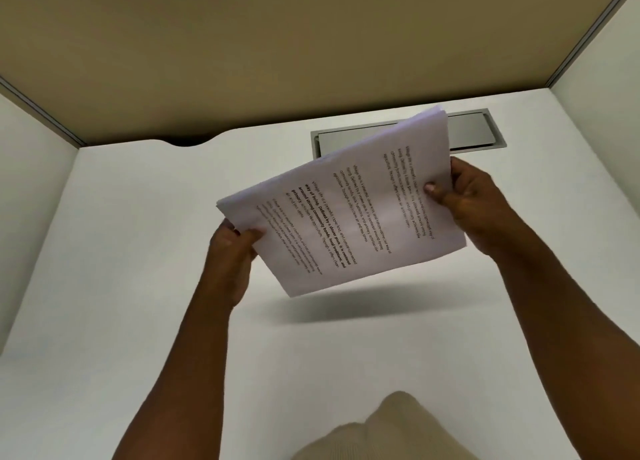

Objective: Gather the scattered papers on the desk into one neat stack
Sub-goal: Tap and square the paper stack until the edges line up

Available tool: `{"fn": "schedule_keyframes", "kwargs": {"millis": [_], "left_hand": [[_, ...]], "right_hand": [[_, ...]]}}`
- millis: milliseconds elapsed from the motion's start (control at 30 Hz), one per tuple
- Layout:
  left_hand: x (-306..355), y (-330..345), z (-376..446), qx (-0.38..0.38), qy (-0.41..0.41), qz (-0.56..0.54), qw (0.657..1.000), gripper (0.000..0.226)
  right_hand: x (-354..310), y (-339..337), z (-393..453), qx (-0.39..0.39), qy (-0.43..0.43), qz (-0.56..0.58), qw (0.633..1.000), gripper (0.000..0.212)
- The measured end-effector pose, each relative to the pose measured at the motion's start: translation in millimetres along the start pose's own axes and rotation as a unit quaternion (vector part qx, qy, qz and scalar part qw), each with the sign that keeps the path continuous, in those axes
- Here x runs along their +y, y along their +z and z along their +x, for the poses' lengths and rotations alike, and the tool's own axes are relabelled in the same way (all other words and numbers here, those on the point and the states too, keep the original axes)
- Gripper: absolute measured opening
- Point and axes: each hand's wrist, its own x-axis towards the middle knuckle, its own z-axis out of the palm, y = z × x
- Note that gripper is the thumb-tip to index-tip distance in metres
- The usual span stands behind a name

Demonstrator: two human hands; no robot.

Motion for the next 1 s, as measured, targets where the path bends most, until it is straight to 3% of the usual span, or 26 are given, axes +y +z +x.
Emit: {"fn": "schedule_keyframes", "kwargs": {"millis": [133,367,533,667,1000], "left_hand": [[-8.6,12.1,6.7,0.028,0.012,0.017,0.999,0.032],[-27.9,18.9,22.7,0.087,0.074,0.110,0.987,0.029],[-51.8,21.1,27.1,0.117,0.049,0.145,0.981,0.025],[-54.4,18.7,29.4,0.141,0.049,0.165,0.975,0.025],[-43.2,15.9,33.7,0.111,0.087,0.168,0.976,0.027]], "right_hand": [[32.3,8.9,6.7,0.011,0.052,0.044,0.998,0.022],[63.5,34.9,10.7,0.092,0.107,0.087,0.986,0.043],[79.1,54.9,5.3,0.133,0.138,0.105,0.976,0.046],[84.4,57.8,5.9,0.141,0.136,0.104,0.975,0.040],[74.7,49.8,12.4,0.125,0.078,0.130,0.981,0.037]]}}
